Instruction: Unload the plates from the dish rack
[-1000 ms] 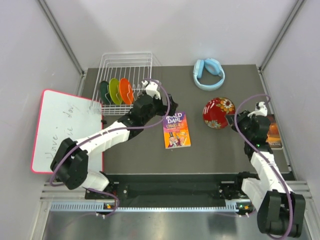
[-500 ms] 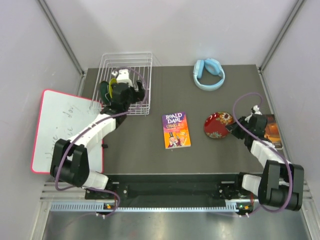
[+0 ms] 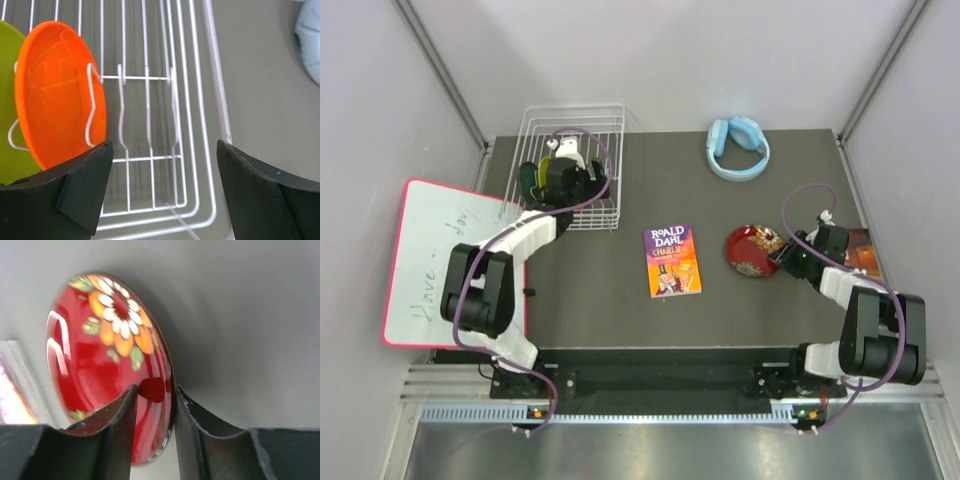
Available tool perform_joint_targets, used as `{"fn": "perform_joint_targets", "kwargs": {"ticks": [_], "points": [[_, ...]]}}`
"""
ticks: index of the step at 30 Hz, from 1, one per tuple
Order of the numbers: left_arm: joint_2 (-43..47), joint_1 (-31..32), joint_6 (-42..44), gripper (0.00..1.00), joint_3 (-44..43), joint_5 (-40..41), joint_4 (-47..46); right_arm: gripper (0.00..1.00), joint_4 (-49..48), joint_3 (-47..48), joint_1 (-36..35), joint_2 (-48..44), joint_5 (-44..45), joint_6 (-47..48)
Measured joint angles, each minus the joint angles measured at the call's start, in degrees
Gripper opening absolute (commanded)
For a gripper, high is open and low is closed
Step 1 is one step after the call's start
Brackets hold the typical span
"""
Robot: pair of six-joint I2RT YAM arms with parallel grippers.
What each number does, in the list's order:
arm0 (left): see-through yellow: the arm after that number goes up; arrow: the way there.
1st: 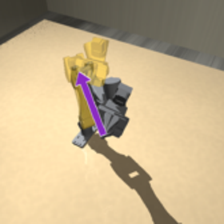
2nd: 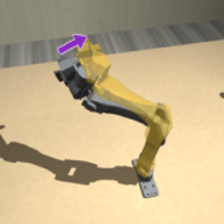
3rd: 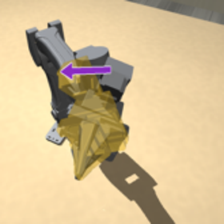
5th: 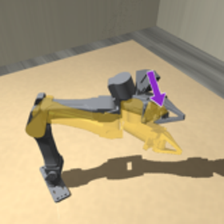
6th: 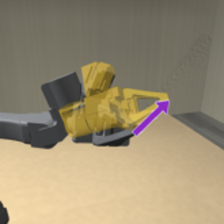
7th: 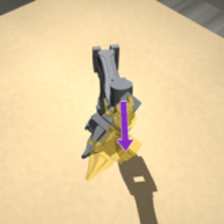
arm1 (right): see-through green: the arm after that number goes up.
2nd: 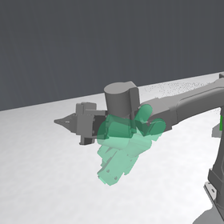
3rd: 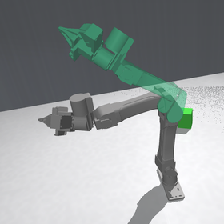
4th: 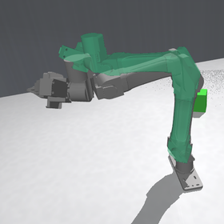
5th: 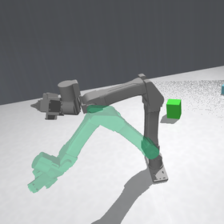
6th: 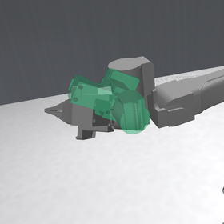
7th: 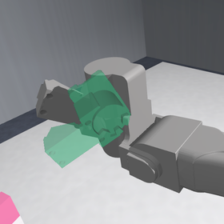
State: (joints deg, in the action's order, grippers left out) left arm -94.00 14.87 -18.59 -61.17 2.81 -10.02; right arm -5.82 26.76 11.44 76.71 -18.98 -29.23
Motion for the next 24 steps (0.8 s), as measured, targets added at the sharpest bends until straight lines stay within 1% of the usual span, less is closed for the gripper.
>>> {"fn": "perform_joint_targets", "kwargs": {"ticks": [1,2,3,4,7,15,19,24], "points": [[-0.8,-0.3,-0.1,0.88,-0.3,0.1,-0.1,0.49,1.4,0.0,0.0,0.2,1.4,0.6],[-1.6,-0.7,-0.2,0.88,-0.7,0.3,-0.2,0.59,2.1,0.1,0.0,0.2,1.7,0.8],[-2.2,-1.0,-0.2,0.88,-0.9,0.7,-0.4,0.67,2.4,0.3,0.0,-0.1,2.1,0.7],[-2.6,-1.3,-0.2,0.88,-1.0,1.2,-0.5,0.71,2.7,0.8,-0.1,-0.7,3.2,1.2],[-3.4,-1.8,-0.1,0.87,-1.9,2.3,-0.5,0.75,4.0,0.9,0.0,-2.6,6.0,1.9],[-3.1,-2.0,0.6,0.87,-4.3,3.7,-2.6,0.76,11.1,1.1,0.0,-9.3,11.0,2.7],[-1.9,-2.0,1.5,0.87,-4.3,7.5,-3.3,0.76,13.1,1.2,0.0,-12.5,11.6,3.1],[-1.4,-2.0,2.5,0.86,-4.3,13.3,-3.8,0.76,14.6,1.4,0.0,-14.0,11.5,3.3]]}}
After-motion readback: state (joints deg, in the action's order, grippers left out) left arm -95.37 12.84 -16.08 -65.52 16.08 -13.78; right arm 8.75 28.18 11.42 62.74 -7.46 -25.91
